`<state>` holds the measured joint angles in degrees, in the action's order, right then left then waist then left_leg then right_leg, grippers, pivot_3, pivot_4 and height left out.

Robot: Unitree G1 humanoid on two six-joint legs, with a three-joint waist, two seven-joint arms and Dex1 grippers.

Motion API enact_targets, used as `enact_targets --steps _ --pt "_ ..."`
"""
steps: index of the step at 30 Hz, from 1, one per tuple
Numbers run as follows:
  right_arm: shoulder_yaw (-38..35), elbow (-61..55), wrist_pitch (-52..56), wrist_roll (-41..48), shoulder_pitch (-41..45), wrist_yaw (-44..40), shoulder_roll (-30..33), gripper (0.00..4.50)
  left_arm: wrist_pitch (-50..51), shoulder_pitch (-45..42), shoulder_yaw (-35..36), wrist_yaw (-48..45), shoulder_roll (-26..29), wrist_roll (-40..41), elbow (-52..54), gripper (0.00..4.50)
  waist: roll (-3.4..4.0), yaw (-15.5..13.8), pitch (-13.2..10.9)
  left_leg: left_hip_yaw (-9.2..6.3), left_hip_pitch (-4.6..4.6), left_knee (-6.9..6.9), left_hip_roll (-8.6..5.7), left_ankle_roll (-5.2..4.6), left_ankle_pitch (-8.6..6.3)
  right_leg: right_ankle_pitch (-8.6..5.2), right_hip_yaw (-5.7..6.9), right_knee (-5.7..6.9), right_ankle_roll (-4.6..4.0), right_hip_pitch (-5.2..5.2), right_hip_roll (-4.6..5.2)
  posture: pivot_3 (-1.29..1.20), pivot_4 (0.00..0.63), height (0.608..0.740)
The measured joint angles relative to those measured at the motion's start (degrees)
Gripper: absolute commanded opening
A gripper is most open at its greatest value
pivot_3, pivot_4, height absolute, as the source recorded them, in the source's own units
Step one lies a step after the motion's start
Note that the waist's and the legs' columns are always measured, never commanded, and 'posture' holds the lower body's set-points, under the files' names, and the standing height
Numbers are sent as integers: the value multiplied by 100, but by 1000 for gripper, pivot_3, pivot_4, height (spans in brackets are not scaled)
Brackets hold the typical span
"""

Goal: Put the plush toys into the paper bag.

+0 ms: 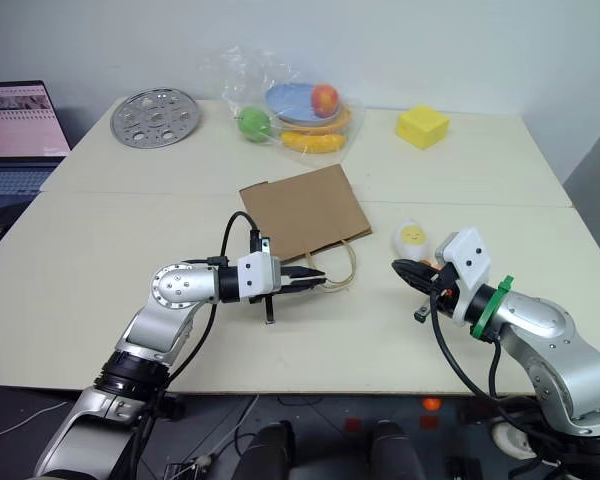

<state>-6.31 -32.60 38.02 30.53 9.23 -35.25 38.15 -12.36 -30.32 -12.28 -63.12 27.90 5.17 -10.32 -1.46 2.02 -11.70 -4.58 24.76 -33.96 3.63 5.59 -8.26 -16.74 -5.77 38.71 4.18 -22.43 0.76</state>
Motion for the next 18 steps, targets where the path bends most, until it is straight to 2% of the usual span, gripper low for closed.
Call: enact_targets --steps 3,6,7,10,12,16,18 --pt "-103 -1 1 15 -93 -42 28 0 -30 -26 -76 -33 -7 5 -134 2373 0 1 0 -1 0 0 0 0 0 0 1 2 0 0 -1 0 150 740" --pt "-194 -61 36 109 -262 -94 51 901 -103 -173 -229 16 -80 -230 -415 3252 0 -11 0 -1 0 -2 -1 0 0 0 0 1 0 1 -1 0 150 740" --pt "-201 -137 73 196 -368 -119 82 1369 -206 -213 -335 60 -126 -379 -565 3656 0 -22 0 -1 0 -2 -2 0 0 0 -1 0 0 3 0 0 150 740" --pt "-206 -242 110 224 -523 -143 179 2283 -365 -263 -483 194 -223 -634 -806 4428 -1 -20 0 -1 1 -2 -2 0 0 0 -1 -3 0 3 0 0 150 740" --pt "-208 -337 134 222 -629 -138 238 3008 -517 -325 -562 291 -255 -796 -915 4467 0 -18 0 -2 0 -2 -1 0 0 0 -1 -2 0 3 -1 0 150 740" --pt "-194 -399 149 195 -742 -115 318 3008 -686 -455 -629 384 -300 -1007 -1132 4467 0 -16 0 -1 0 -2 -1 0 0 -1 -2 -1 -1 3 -1 0 150 740" --pt "-194 -416 150 200 -751 -76 313 3047 -755 -501 -678 409 -306 -1100 -1301 4057 0 -13 0 -1 0 -2 -1 0 0 -1 -1 -1 -2 2 -1 0 150 740"
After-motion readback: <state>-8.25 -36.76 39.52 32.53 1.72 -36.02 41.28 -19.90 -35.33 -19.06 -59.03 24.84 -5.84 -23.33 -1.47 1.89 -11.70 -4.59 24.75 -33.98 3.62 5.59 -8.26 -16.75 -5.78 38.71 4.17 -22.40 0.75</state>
